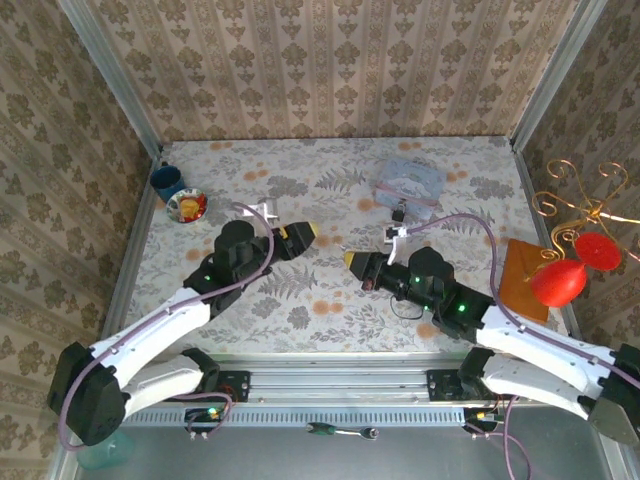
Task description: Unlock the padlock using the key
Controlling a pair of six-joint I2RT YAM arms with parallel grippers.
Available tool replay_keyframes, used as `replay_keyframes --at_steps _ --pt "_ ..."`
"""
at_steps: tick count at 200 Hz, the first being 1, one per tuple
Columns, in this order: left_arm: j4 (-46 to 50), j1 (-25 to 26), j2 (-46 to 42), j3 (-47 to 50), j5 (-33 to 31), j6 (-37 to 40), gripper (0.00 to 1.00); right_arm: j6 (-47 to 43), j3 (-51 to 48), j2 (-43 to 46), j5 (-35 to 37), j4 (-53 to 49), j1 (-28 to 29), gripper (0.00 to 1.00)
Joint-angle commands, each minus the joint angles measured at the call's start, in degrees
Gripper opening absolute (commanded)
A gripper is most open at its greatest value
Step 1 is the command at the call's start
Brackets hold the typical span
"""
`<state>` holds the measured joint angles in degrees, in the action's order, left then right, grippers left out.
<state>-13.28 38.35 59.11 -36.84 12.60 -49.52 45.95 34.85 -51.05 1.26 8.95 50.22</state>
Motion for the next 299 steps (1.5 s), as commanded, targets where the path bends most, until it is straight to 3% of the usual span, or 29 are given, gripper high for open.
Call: replay_keyframes --at_steps 1,28,74,100,148,176,229,299 --pt "5.7 -4.34 1.08 -0.87 4.92 4.02 0.59 -12.46 4.32 2.01 9.9 -18.89 4.09 0.0" --pt "7.93 -5.75 6.8 -4.3 7.81 8.18 0.59 -18.05 5.67 4.31 16.87 -27.35 7.91 0.0" --pt "8.17 -1.64 21.47 -13.57 6.78 13.89 0.61 -21.36 3.0 14.58 26.52 -36.34 8.8 0.0" --pt "-2.45 2.45 30.89 -15.95 4.23 16.38 0.63 -19.76 0.2 19.81 26.25 -37.22 8.84 0.0" --pt "-6.5 6.14 49.65 -29.56 3.29 19.23 0.63 -15.17 -3.34 25.6 26.25 -41.73 8.85 0.0" --pt "-0.78 7.72 58.25 -38.74 -2.25 23.78 0.66 -14.06 -3.95 28.48 26.01 -42.08 8.85 0.0" --pt "4.46 8.02 72.67 -55.45 2.13 21.62 0.67 -16.2 0.41 29.48 20.37 -40.71 8.93 0.0" --pt "22.24 9.84 83.42 -75.74 -5.04 20.01 0.69 -17.13 1.46 29.58 16.88 -38.25 8.92 0.0"
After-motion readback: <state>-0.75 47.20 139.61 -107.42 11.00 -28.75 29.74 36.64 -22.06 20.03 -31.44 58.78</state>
